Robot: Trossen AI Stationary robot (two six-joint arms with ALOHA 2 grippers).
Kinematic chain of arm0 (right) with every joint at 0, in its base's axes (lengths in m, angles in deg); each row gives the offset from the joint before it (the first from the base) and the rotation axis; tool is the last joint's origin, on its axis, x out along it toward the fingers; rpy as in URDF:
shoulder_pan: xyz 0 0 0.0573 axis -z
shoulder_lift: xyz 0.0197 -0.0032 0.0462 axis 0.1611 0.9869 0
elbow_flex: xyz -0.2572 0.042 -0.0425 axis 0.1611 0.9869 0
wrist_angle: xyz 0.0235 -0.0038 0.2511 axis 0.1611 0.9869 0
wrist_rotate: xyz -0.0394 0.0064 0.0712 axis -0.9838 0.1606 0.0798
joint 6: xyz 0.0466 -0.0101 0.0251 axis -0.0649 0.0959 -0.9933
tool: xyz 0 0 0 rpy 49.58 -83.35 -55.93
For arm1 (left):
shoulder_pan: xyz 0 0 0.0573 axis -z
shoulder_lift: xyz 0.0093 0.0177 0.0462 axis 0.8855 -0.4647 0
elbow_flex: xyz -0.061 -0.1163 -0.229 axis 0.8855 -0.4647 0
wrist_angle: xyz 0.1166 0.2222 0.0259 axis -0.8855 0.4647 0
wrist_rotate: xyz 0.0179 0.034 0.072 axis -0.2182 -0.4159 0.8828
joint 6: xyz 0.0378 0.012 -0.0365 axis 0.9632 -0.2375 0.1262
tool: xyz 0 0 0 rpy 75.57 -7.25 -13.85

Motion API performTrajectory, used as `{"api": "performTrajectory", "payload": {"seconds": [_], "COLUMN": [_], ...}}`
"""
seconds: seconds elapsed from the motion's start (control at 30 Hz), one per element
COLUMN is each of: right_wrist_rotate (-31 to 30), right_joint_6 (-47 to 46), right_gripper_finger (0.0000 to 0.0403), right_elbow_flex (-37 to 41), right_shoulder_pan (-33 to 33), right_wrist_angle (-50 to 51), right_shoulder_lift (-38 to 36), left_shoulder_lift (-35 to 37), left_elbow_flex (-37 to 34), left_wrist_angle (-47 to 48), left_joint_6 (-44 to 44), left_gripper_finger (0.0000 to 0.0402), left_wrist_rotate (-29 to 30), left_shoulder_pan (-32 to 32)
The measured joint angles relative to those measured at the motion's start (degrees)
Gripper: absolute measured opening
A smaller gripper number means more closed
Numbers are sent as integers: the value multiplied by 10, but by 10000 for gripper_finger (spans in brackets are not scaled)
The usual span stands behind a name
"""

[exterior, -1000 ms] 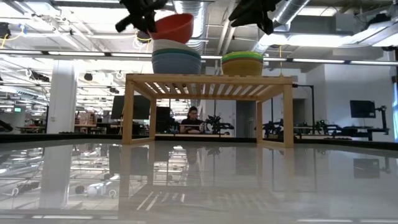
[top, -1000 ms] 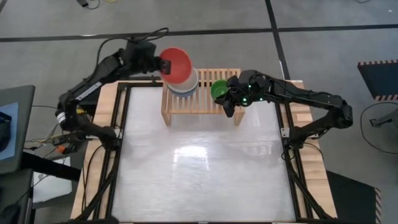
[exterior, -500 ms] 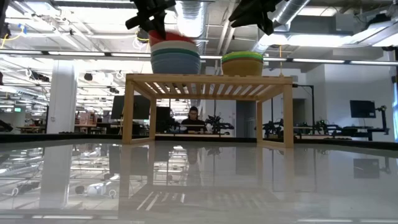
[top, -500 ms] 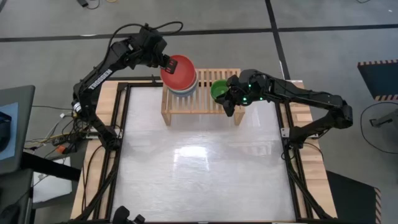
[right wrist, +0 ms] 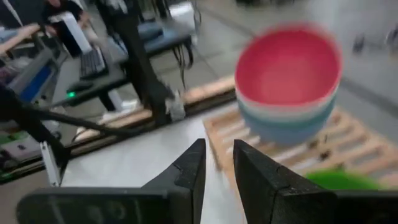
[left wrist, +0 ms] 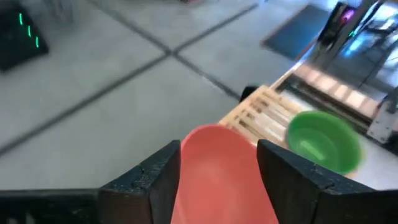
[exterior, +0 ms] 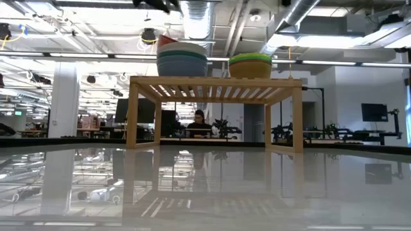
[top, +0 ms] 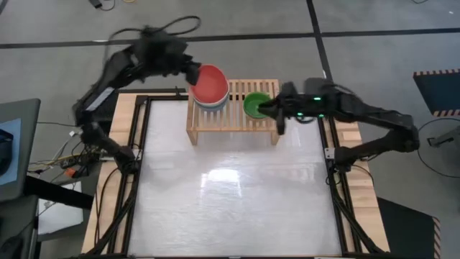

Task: Place and stack bowls onto a shelf
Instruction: Return to Home Position

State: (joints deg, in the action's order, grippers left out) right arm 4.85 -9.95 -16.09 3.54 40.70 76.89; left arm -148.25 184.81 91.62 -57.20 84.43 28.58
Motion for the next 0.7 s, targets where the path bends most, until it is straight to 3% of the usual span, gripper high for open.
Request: {"api": "performTrajectory", "payload": {"seconds": [0.13, 0.3, 0.4, 0.5, 0.7], "right_wrist_rotate": [-19, -20, -19, -54, -122], "right_joint_6": [38, 21, 11, 13, 43], "right_gripper_finger": [81, 25, 17, 22, 19], "right_elbow_flex": [26, 175, 278, 355, 455], "right_shoulder_pan": [-12, -40, -75, -118, -167], "right_wrist_angle": [-13, -123, -197, -230, -215], "right_shoulder_lift": [-66, -193, -272, -334, -421], "left_shoulder_lift": [97, 295, 413, 519, 724], "left_elbow_flex": [-99, -396, -567, -693, -880], "left_wrist_angle": [-53, -274, -388, -404, -449], "left_joint_6": [17, 1, 7, 45, 6], "left_gripper_finger": [184, 161, 146, 129, 72], "left_wrist_rotate": [28, 24, 14, -7, -24], "left_shoulder_pan": [41, 113, 164, 203, 237]}}
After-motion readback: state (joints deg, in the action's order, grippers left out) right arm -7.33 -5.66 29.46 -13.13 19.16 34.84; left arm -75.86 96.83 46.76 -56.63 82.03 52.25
